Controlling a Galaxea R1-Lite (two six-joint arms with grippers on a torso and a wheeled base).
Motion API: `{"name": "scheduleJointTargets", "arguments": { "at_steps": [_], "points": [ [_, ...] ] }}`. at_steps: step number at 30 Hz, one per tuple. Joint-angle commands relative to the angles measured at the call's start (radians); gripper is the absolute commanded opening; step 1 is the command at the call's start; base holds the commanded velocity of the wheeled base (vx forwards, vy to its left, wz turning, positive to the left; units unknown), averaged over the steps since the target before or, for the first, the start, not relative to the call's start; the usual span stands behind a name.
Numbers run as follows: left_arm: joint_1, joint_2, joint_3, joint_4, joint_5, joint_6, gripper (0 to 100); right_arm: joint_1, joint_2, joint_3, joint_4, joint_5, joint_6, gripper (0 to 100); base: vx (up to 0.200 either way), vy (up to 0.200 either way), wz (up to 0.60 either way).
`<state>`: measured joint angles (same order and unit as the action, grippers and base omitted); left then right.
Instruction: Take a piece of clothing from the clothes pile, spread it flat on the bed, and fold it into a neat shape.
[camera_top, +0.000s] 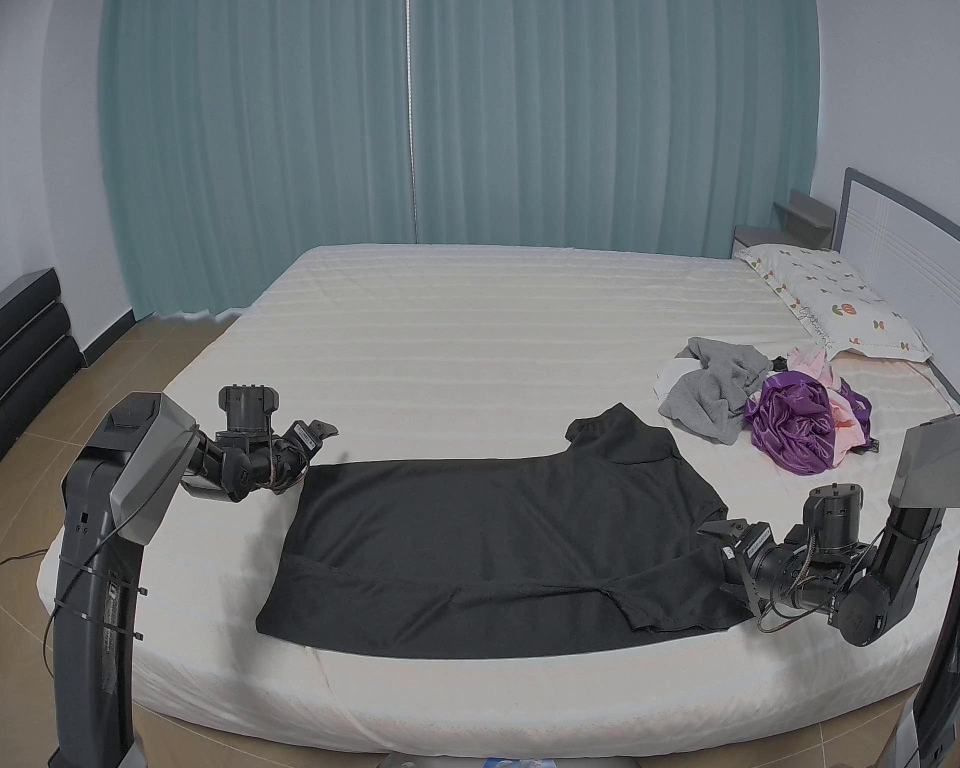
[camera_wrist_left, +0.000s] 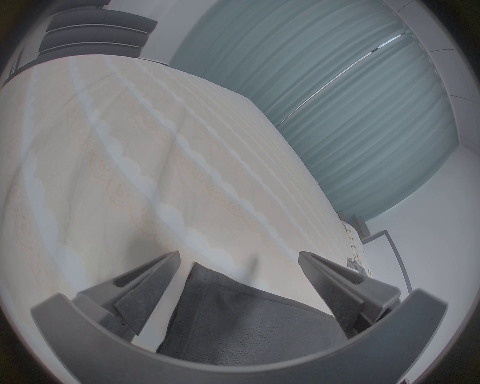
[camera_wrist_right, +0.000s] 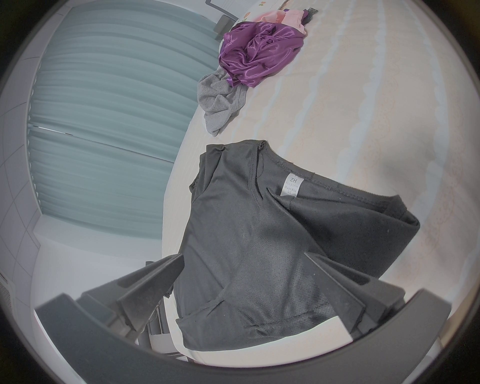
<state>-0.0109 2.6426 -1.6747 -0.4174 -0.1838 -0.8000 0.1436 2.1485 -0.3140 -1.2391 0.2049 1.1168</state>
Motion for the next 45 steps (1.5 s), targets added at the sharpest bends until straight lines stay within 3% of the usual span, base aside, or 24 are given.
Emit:
{"name": "scheduleJointTargets", "arguments": {
  "at_steps": [1,9,10,27,45],
  "points": [
    [-0.003,0.002,0.000,0.003,0.000,0.002,100,0.001,0.001,0.001,0.000,0.001,0.000,100,0.000,0.000,0.00],
    [-0.006,0.016,-0.014,0.006,0.000,0.002,100,0.002,0.001,0.001,0.000,0.001,0.000,100,0.000,0.000,0.00],
    [-0.004,0.016,-0.014,0.006,0.000,0.002,0,0.002,0.001,0.001,0.000,0.001,0.000,100,0.000,0.000,0.00],
    [0.011,-0.007,0.001,0.002,0.076,-0.039,0,0.001,-0.001,-0.002,0.000,0.001,0.000,100,0.000,0.000,0.00],
    [0.022,-0.018,-0.002,-0.003,0.078,-0.056,0,0.001,-0.016,-0.045,-0.043,-0.016,-0.018,100,0.000,0.000,0.00]
  ]
}}
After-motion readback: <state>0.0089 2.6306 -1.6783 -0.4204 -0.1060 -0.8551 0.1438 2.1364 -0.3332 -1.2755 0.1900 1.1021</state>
